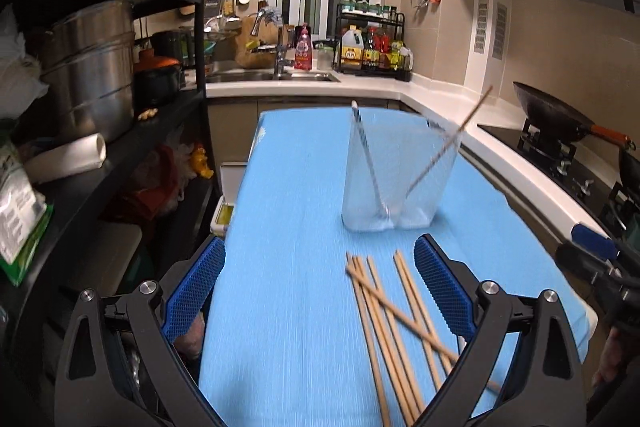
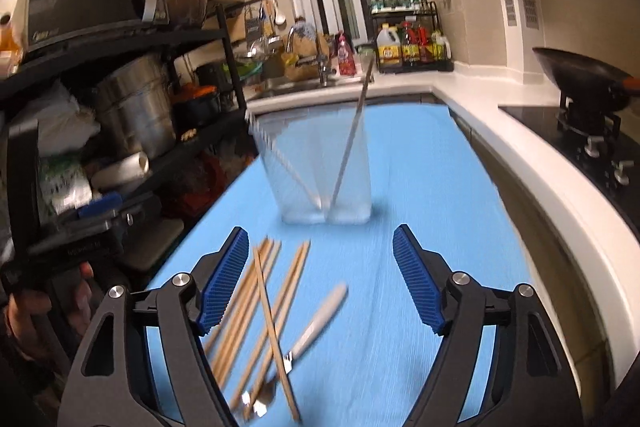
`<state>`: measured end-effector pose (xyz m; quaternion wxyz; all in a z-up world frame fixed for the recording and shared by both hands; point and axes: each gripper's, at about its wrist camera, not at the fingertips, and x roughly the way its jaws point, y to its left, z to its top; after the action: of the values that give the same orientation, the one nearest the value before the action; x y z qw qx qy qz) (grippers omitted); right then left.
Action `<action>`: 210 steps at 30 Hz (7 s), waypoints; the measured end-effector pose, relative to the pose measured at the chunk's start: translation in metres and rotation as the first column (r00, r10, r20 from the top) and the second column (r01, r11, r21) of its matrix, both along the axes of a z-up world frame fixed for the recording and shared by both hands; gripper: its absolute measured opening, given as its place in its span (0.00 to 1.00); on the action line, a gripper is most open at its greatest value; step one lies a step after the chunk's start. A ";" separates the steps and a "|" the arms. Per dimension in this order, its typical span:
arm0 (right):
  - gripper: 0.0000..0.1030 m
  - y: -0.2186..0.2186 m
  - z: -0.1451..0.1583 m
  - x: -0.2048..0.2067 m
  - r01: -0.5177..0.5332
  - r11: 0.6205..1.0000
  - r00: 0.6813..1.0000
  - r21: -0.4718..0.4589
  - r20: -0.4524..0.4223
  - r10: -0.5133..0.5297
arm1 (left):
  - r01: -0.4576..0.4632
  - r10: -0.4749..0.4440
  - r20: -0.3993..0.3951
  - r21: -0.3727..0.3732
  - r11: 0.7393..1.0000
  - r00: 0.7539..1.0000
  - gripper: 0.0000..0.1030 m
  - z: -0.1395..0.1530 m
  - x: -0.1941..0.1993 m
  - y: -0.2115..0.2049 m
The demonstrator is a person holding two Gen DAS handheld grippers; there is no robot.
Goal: Organize utensils
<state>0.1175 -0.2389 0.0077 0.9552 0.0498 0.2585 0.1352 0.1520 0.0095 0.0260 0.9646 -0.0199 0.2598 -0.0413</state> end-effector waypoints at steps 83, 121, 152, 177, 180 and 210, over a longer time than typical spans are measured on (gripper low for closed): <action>0.06 0.030 -0.032 -0.032 -0.090 0.996 0.990 -0.019 0.111 0.092 | 0.165 -0.166 0.078 0.016 0.986 0.983 0.01 -0.051 -0.063 -0.028; 0.06 0.017 -0.069 -0.034 -0.087 0.996 0.996 -0.008 -0.001 0.087 | 0.109 -0.109 -0.006 0.030 0.994 0.994 0.43 -0.121 -0.078 -0.020; 0.06 0.017 -0.026 -0.033 -0.077 0.997 0.992 -0.019 0.098 0.079 | 0.205 -0.206 0.159 0.020 0.979 0.966 0.06 -0.041 -0.073 -0.026; 0.06 0.013 0.014 -0.014 -0.055 0.998 0.987 -0.011 0.153 0.056 | 0.215 -0.220 0.213 0.045 0.976 0.952 0.06 0.010 -0.056 -0.028; 0.06 0.014 0.029 -0.005 -0.054 0.998 0.982 -0.030 0.180 0.058 | 0.220 -0.224 0.212 0.042 0.975 0.951 0.06 0.023 -0.047 -0.027; 0.06 0.006 0.190 0.070 -0.048 0.999 0.944 -0.010 0.326 0.049 | 0.279 -0.290 0.139 0.097 0.955 0.947 0.06 0.171 0.049 -0.037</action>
<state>0.1873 -0.2328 0.1977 0.9812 0.0198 0.0984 0.1649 0.2014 -0.0276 0.1970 0.9655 0.0578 0.1873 -0.1716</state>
